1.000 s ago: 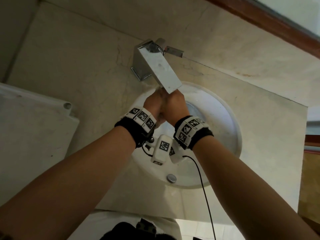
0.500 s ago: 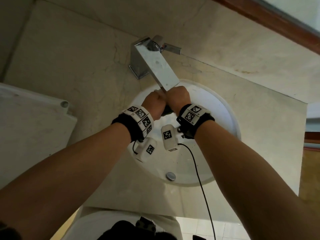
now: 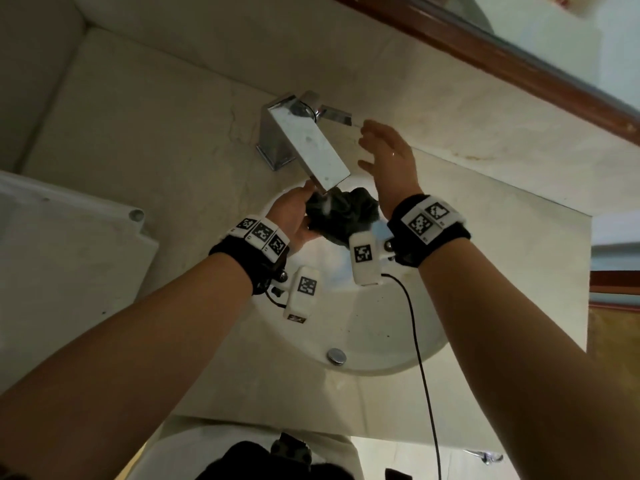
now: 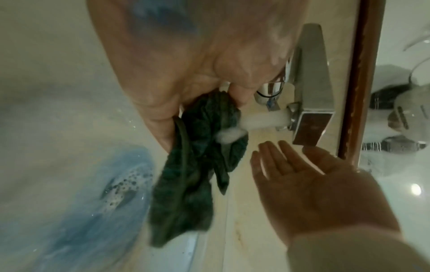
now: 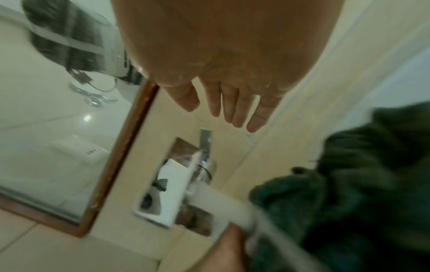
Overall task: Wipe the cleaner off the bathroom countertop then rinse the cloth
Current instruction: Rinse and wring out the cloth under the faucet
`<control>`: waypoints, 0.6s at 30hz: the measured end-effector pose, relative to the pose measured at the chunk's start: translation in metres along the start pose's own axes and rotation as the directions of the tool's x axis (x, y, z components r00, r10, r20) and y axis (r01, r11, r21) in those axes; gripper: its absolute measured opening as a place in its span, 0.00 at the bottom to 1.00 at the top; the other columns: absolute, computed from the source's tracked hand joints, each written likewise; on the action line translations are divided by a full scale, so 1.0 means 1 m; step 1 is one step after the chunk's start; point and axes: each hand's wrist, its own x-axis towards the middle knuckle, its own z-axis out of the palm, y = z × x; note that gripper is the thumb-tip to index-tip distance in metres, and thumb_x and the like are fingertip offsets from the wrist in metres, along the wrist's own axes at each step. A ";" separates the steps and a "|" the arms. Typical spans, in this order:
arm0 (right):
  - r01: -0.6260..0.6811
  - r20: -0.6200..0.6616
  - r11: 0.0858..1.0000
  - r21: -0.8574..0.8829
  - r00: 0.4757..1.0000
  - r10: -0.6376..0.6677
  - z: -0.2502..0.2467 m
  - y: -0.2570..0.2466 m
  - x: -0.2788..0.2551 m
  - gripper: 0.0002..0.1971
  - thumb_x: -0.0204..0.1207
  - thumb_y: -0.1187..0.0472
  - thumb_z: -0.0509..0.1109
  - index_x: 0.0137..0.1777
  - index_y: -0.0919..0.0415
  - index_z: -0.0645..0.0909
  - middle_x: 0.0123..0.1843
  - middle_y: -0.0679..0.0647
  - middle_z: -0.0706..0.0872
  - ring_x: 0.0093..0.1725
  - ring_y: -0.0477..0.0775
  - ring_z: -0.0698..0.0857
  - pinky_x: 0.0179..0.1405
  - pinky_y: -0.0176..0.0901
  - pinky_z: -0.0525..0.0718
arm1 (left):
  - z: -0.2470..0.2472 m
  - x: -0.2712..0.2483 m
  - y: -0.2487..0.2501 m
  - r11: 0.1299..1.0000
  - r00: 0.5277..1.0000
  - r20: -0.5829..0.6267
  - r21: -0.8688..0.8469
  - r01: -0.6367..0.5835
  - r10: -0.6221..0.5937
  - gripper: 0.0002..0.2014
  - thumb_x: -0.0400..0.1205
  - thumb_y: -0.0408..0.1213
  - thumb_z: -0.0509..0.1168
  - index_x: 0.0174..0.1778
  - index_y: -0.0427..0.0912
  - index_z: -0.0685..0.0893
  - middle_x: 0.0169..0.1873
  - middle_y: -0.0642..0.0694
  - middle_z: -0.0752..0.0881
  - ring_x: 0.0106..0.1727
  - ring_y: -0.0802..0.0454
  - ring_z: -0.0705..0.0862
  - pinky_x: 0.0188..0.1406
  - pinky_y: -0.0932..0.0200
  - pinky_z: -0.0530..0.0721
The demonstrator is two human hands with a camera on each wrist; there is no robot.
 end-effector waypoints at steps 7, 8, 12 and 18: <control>0.115 0.004 0.960 -0.254 0.993 -0.117 0.013 -0.024 -0.003 0.16 0.81 0.62 0.62 0.64 0.55 0.87 0.43 0.43 0.87 0.37 0.41 0.81 0.44 0.36 0.81 | 0.005 -0.015 0.007 0.999 0.993 0.113 0.030 0.037 -0.040 0.11 0.78 0.39 0.65 0.53 0.38 0.82 0.42 0.40 0.85 0.40 0.45 0.82 0.33 0.56 0.80; 0.140 0.013 0.946 -0.294 0.990 -0.142 0.013 -0.023 -0.008 0.17 0.82 0.63 0.61 0.64 0.54 0.87 0.43 0.44 0.88 0.37 0.42 0.81 0.41 0.34 0.79 | 0.005 -0.017 0.006 0.998 0.993 0.100 0.013 0.066 -0.067 0.10 0.79 0.37 0.64 0.53 0.37 0.83 0.41 0.40 0.85 0.38 0.46 0.82 0.30 0.58 0.81; 0.179 0.138 0.929 -0.324 0.980 -0.141 0.010 -0.026 -0.030 0.21 0.80 0.65 0.61 0.69 0.49 0.83 0.52 0.50 0.88 0.45 0.40 0.81 0.43 0.26 0.77 | 0.005 -0.025 0.000 0.995 0.997 0.029 0.071 0.067 -0.069 0.17 0.82 0.29 0.58 0.67 0.31 0.78 0.52 0.33 0.86 0.45 0.39 0.88 0.30 0.52 0.89; 0.019 0.200 0.931 -0.363 0.978 0.058 -0.030 -0.004 -0.066 0.21 0.75 0.62 0.72 0.69 0.49 0.82 0.66 0.48 0.85 0.65 0.47 0.82 0.62 0.44 0.81 | 0.016 -0.049 -0.017 0.762 0.949 0.132 0.568 -0.310 0.288 0.07 0.80 0.30 0.70 0.51 0.33 0.83 0.49 0.32 0.87 0.53 0.38 0.87 0.59 0.43 0.85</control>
